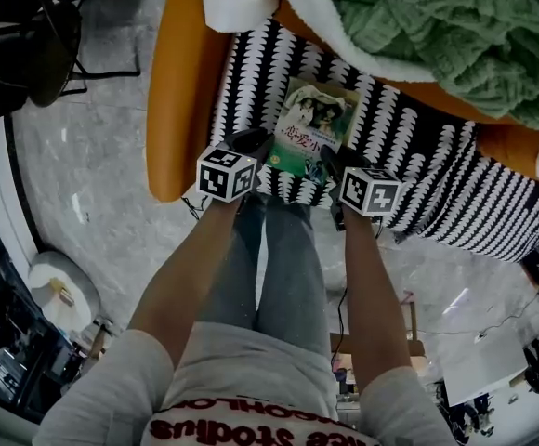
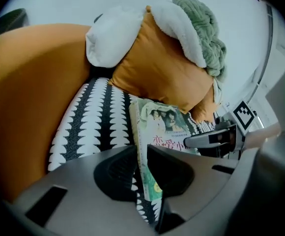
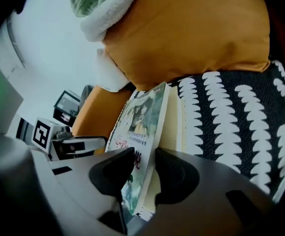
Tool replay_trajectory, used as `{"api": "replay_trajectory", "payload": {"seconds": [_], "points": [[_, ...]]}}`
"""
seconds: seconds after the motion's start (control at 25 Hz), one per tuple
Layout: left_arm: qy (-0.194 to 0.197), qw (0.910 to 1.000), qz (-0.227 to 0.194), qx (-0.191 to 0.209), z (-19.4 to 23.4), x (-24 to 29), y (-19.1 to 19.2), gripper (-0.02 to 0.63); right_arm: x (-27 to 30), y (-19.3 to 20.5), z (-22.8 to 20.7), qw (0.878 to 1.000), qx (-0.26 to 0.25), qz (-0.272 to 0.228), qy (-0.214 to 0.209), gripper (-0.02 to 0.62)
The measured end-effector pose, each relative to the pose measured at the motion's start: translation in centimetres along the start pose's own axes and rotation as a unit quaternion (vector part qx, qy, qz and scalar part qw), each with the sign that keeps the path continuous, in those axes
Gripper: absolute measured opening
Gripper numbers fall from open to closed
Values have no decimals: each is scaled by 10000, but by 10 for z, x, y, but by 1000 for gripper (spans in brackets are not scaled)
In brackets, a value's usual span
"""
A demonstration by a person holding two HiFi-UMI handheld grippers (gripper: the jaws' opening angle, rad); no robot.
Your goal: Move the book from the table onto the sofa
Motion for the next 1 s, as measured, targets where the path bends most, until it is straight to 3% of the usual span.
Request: {"api": "replay_trajectory", "payload": {"seconds": [0.48,0.64,0.84,1.0], "points": [[249,9990,-365,40,-12,-15,-30,40,-17,-22,1,9860,-800,-386,1411,138],[465,9978,-468,-31,-17,-21,-36,28,-33,-40,9,9811,-1037,-936,1336,36],[703,9944,-758,241,-31,-34,-62,17,-73,-80,41,9522,-1596,-2403,1002,26],[795,9900,-1104,372,-44,-53,-91,17,-106,-102,70,9331,-1741,-3031,849,26]]}}
Point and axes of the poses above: the fingertips, and each gripper's own axes: x forward along the fingers, z to its left, y out of its underside, the point moved 7 cm from there along -x, backward along the fingers, and after that the axes turned 13 degrees about -z, right-handed, at the moved point
